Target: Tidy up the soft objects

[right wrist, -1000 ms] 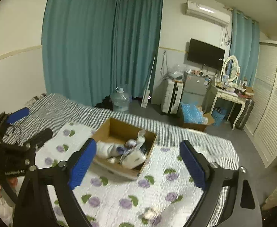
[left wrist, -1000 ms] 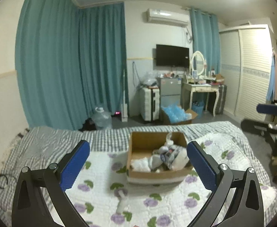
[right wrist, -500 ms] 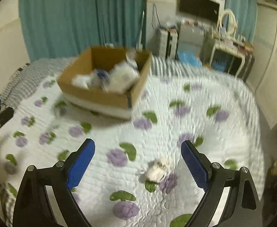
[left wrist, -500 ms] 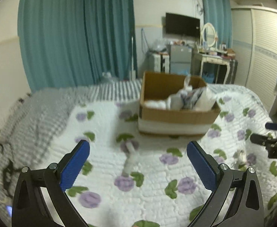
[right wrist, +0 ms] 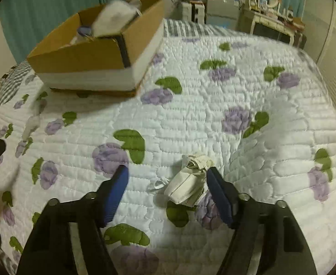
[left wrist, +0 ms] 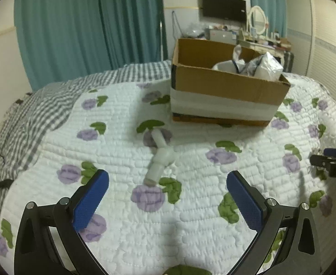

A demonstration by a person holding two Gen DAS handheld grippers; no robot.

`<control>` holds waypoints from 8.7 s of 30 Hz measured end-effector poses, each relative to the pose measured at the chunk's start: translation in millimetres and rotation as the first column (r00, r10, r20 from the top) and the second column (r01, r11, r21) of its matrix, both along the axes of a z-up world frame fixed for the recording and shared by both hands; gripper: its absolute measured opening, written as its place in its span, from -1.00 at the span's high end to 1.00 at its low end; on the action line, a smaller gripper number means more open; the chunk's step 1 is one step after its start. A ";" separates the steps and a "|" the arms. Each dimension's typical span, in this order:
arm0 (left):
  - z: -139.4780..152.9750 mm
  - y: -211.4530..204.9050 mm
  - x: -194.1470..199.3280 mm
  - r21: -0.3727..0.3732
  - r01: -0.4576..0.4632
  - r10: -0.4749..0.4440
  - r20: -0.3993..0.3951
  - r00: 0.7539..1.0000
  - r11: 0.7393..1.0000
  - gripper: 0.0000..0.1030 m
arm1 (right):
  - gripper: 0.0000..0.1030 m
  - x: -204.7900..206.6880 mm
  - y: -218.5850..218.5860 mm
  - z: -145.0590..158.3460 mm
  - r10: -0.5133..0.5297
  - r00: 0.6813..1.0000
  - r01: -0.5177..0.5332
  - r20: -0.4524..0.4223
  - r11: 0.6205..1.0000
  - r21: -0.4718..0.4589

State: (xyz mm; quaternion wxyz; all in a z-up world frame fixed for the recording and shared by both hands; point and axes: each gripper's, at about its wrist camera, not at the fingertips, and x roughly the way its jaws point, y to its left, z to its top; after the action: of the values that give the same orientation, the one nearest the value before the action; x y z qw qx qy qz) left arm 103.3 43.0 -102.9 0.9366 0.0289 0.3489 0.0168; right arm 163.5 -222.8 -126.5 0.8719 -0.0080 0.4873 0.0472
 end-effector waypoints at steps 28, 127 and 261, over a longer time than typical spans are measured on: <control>46.2 1.3 34.6 -0.053 0.009 -0.009 0.003 1.000 0.999 -1.00 | 0.85 -7.8 88.2 82.7 0.240 0.937 -0.245 0.254 0.969 -0.013; 63.0 -63.5 193.2 0.022 0.193 -0.193 0.010 0.981 0.981 0.36 | 0.59 204.2 106.2 126.3 0.240 0.910 -0.309 0.338 0.936 0.168; 85.0 -0.3 -64.3 0.011 -0.008 0.003 0.415 0.910 1.000 -1.00 | -1.00 -91.4 83.6 125.2 0.065 0.740 -0.070 0.669 0.997 -0.019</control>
State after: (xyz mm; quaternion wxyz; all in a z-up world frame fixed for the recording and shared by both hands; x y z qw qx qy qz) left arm 39.0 42.7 -17.9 0.9890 0.0297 0.1422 0.0274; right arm 72.0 -139.3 -1.3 0.9863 -0.0389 0.1417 0.0744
